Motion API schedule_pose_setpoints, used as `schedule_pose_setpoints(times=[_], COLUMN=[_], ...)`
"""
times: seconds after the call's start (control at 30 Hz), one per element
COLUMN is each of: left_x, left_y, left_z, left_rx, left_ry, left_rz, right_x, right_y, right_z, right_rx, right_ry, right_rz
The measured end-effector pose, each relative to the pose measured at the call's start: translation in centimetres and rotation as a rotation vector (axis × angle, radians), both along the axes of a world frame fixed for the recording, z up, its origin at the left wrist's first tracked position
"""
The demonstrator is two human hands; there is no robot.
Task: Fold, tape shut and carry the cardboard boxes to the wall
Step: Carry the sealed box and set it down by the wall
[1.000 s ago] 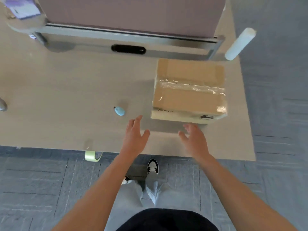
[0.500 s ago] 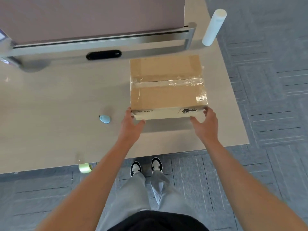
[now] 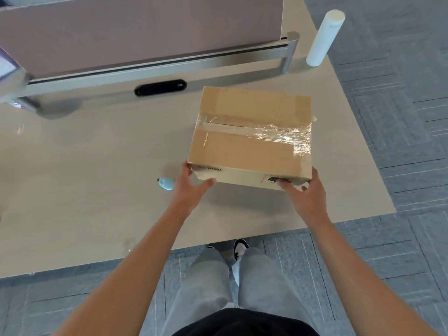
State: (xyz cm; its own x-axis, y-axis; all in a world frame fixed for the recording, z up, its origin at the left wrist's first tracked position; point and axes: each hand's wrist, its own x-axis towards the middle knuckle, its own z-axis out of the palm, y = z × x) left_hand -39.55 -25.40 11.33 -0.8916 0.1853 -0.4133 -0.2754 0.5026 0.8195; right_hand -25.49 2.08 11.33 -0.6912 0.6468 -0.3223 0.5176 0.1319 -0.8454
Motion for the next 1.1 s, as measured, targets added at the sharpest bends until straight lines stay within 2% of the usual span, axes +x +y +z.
schedule_pose_setpoints(times=[0.23,0.47,0.77,0.93,1.1], left_x=[-2.4,-2.0,-0.3,0.0,3.4], left_y=[1.1,1.0,2.6,7.9,15.5], left_z=[-2.5,-0.3,10.9,17.4,20.5], left_rx=[0.255,0.286,0.305,0.410,0.473], left_ry=[0.066,0.066,0.032,0.067,0.087], left_rz=[0.002,-0.004,-0.109,-0.231,-0.350], right_x=[-0.6,-0.4,4.2,7.0,12.8], right_y=[0.9,0.4,-0.1,2.7,6.3], right_z=[-2.2,-0.7,10.9,17.3,21.5], right_rx=[-0.063,-0.205,-0.169,-0.138,-0.098], right_ry=[0.139,0.180,0.132,0.153,0.215], right_rz=[0.046,-0.024,-0.169,-0.306,-0.477])
